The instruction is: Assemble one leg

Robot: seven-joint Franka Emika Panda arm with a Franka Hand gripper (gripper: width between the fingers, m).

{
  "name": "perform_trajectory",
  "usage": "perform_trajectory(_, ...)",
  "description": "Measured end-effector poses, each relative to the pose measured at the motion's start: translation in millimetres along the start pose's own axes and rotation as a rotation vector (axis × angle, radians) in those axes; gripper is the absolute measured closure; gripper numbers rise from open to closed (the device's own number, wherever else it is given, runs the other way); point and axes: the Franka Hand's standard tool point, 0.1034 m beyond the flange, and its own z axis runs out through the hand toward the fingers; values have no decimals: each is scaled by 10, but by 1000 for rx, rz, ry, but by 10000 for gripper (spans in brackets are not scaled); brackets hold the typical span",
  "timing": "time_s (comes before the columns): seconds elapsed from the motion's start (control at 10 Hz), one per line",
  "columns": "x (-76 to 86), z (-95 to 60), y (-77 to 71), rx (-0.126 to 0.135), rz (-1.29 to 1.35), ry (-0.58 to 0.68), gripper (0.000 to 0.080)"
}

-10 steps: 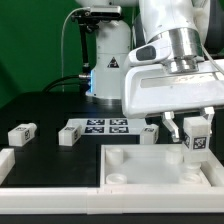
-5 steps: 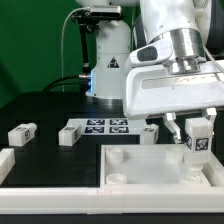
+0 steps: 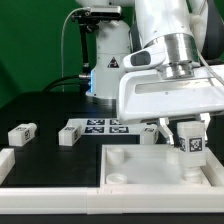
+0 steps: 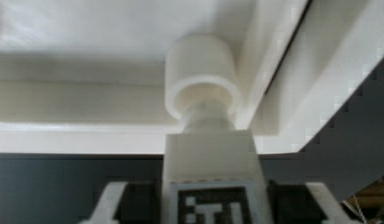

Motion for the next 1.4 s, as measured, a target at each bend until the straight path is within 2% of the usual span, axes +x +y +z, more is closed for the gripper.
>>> perform_trajectory(0.3,-9,-7,-8,3,3,-16,509)
perform_trajectory(0.5,-24,-91,-47,2,21,-38,509)
perform_trajectory(0.8,-89,-131,-39,2,22,-56,509)
perform_trajectory(1.2,-100,-122,-40,2,21,-58,509)
perform_trajectory(1.4,-54,-71,-152,17,19,-75,509)
